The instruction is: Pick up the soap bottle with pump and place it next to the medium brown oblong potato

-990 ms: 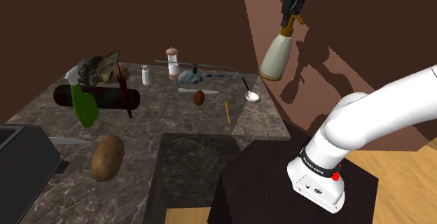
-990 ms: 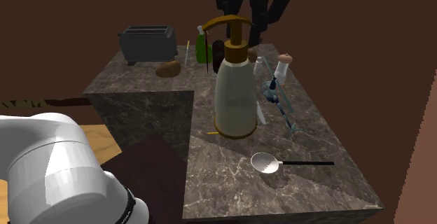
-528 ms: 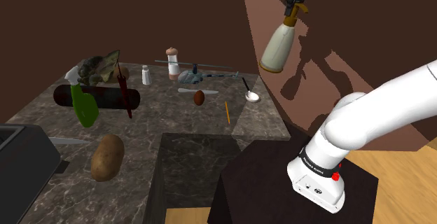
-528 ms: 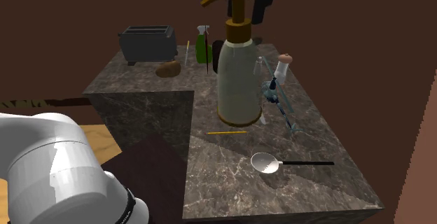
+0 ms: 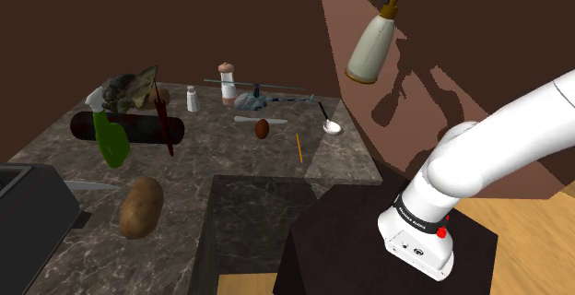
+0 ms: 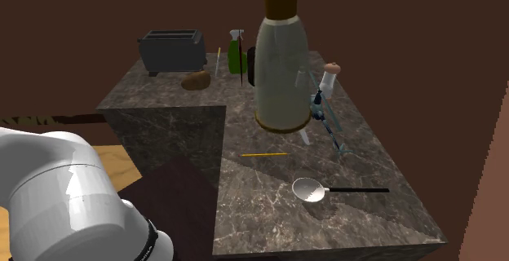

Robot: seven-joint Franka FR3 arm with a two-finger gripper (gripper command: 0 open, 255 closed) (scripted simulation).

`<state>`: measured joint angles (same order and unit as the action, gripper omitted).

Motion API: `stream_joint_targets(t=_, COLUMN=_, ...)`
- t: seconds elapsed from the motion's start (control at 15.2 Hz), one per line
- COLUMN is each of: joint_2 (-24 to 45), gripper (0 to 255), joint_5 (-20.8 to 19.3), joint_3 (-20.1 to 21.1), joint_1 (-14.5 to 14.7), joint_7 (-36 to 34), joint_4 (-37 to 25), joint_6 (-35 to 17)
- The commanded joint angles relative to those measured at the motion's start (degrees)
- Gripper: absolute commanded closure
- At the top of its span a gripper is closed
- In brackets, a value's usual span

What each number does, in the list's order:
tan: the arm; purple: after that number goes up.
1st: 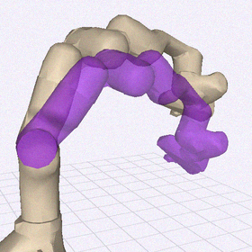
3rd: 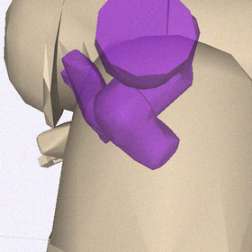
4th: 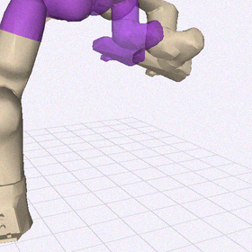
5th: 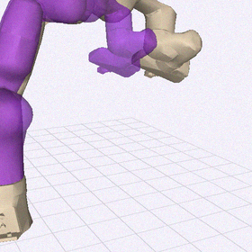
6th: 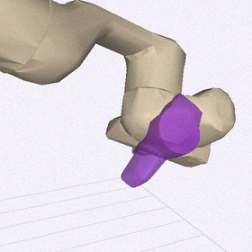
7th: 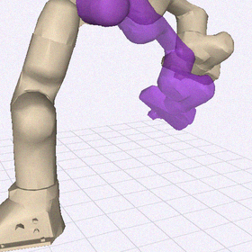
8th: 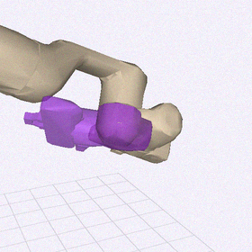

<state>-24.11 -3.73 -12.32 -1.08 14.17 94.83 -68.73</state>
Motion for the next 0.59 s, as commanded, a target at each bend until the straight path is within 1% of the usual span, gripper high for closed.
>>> stream_joint_targets(t=0.0, joint_2=0.95, gripper=255, joint_5=0.13, joint_3=-0.07, joint_1=0.07, joint_7=0.14, joint_4=-2.63, joint_6=1.68)
stream_joint_targets(t=0.53, joint_2=-1.52, gripper=255, joint_5=4.04, joint_3=8.47, joint_1=2.72, joint_7=-11.81, joint_4=5.07, joint_6=-3.39)
